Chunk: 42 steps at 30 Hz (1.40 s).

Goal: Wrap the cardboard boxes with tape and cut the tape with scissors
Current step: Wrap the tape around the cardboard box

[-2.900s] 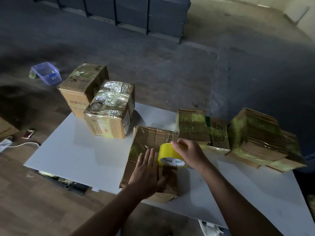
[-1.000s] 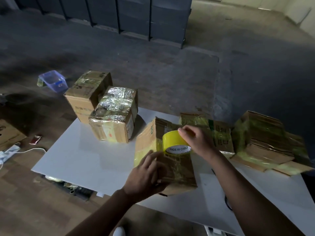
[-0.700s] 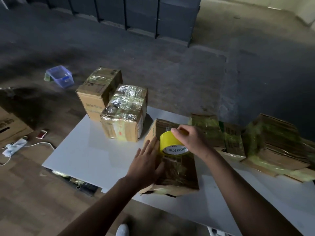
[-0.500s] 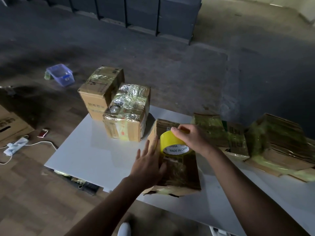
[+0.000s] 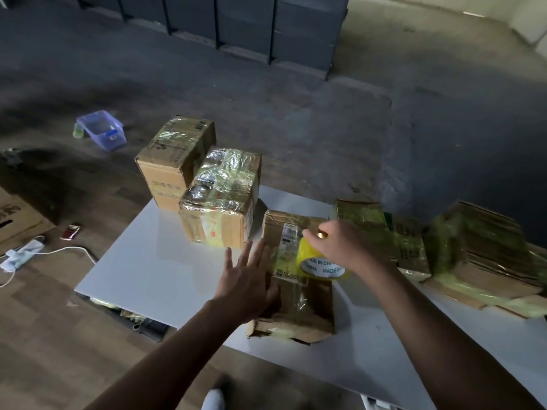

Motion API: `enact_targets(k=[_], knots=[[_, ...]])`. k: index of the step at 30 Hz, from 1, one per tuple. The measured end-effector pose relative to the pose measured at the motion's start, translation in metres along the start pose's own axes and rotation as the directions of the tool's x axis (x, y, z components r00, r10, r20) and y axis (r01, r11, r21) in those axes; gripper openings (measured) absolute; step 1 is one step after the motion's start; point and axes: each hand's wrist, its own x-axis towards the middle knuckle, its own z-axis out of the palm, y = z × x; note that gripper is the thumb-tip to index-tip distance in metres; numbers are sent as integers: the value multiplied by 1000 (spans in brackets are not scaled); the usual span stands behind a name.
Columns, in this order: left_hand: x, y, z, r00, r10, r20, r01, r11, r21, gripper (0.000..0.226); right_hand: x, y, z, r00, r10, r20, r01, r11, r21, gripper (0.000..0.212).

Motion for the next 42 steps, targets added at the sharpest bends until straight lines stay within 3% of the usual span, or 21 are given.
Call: enact_targets(k=[3, 7, 11, 15, 21, 28, 31, 34, 38, 40, 42], knots=[[8, 10, -4, 1000, -15, -7, 15, 1000, -9, 75, -1, -13, 3, 998, -4, -59, -1, 996, -85, 55], [17, 31, 0, 996, 43, -76, -56, 982, -182, 85, -2, -13, 1, 999, -14, -34, 13, 999, -46, 52], [18, 31, 13, 997, 29, -76, -44, 977, -208, 88, -9, 8, 0, 993, -104, 50, 91, 971, 220, 51], [20, 31, 16, 999, 20, -45, -27, 987, -157, 89, -20, 19, 11, 998, 63, 21, -66, 915, 399, 62], [21, 35, 12, 1000, 5, -13, -6, 993, -121, 88, -20, 22, -1, 1000, 4, -27, 2, 979, 206, 58], [27, 43, -2, 998, -19, 67, 20, 999, -25, 86, -18, 18, -9, 997, 62, -38, -60, 997, 48, 51], [33, 61, -3, 1000, 27, 0, -27, 998, -57, 86, -15, 8, -4, 998, 18, -62, -16, 999, 34, 48], [35, 69, 5, 995, 80, -57, -86, 989, -117, 89, -17, 22, -7, 999, 2, -41, 5, 984, 180, 43], [36, 65, 15, 995, 87, -55, -90, 994, -58, 92, -33, 53, -2, 997, 61, 45, -76, 829, 554, 43], [36, 66, 17, 995, 81, -56, -84, 995, -53, 94, -38, 57, 7, 995, 97, -30, -58, 784, 618, 46], [36, 67, 18, 995, 82, -54, -85, 995, -54, 93, -36, 57, 9, 991, 123, -52, -69, 804, 591, 55]])
